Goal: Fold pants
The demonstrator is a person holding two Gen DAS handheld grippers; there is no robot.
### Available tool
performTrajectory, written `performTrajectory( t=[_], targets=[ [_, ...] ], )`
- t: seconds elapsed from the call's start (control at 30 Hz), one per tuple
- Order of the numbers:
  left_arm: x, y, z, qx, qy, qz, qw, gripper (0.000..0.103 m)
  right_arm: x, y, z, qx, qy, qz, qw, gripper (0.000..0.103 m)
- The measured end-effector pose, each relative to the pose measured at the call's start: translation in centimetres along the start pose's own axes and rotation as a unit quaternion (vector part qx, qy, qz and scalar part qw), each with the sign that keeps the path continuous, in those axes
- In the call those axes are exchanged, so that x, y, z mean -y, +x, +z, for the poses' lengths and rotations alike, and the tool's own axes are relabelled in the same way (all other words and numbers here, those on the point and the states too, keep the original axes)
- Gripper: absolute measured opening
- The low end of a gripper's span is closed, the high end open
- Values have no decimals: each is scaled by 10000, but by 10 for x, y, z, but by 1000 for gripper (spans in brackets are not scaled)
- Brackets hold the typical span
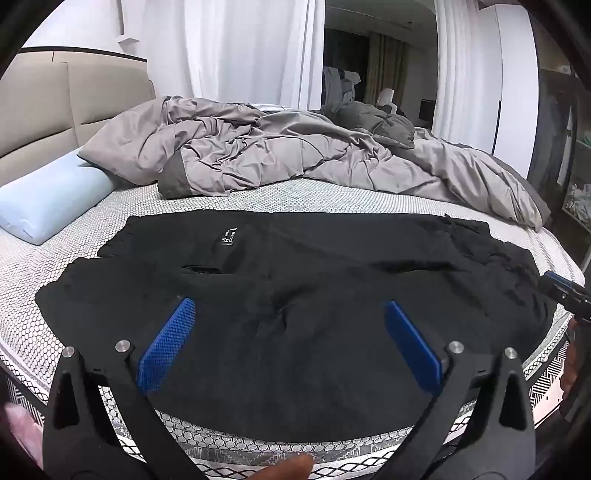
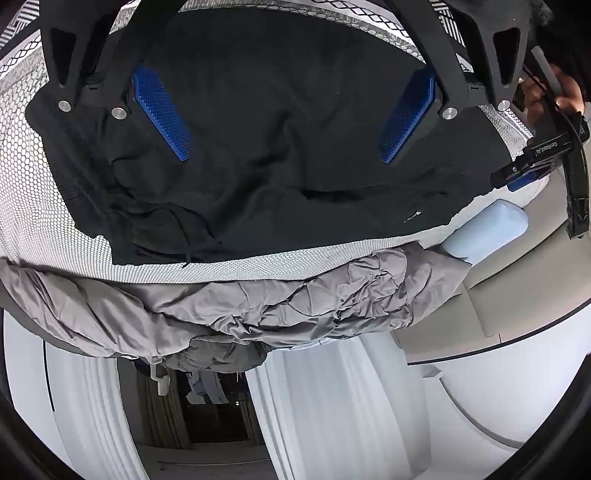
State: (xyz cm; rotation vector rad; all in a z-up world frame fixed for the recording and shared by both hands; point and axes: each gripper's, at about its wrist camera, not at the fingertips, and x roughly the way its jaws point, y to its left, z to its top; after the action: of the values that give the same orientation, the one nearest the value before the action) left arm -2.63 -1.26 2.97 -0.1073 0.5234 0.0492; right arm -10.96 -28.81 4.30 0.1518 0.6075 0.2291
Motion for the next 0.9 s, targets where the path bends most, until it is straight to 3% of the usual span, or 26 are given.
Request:
performTrajectory(
  t=[0.9],
  targets=[
    [-3, -5, -1, 11, 41, 60, 10000, 102, 2, 1, -2, -59, -41, -79, 9999, 103]
  ],
)
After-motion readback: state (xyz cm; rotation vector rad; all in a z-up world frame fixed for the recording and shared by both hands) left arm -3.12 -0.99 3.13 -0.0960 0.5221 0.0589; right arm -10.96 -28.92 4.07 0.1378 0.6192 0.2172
